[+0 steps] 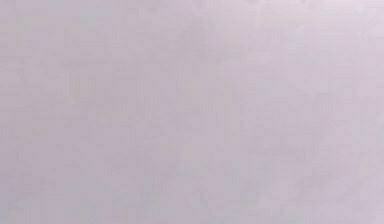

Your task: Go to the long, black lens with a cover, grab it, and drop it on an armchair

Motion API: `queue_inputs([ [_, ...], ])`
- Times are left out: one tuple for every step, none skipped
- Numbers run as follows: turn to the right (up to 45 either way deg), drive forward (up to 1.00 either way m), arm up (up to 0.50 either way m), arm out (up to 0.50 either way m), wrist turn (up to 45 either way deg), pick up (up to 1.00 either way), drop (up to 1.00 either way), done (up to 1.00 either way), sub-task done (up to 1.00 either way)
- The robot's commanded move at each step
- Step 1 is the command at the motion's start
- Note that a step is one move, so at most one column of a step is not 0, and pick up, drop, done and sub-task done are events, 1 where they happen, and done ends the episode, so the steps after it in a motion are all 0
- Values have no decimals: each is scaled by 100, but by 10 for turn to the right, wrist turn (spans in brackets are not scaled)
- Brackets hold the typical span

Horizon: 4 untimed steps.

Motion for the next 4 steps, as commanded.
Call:
queue_inputs([
  [0, 0, 0, 20, 0, 0, 0, 0, 0],
  [0, 0, 0, 0, 450, 0, 0, 0, 0],
  [0, 0, 0, 0, 450, 0, 0, 0, 0],
  [0, 0, 0, 0, 450, 0, 0, 0, 0],
])
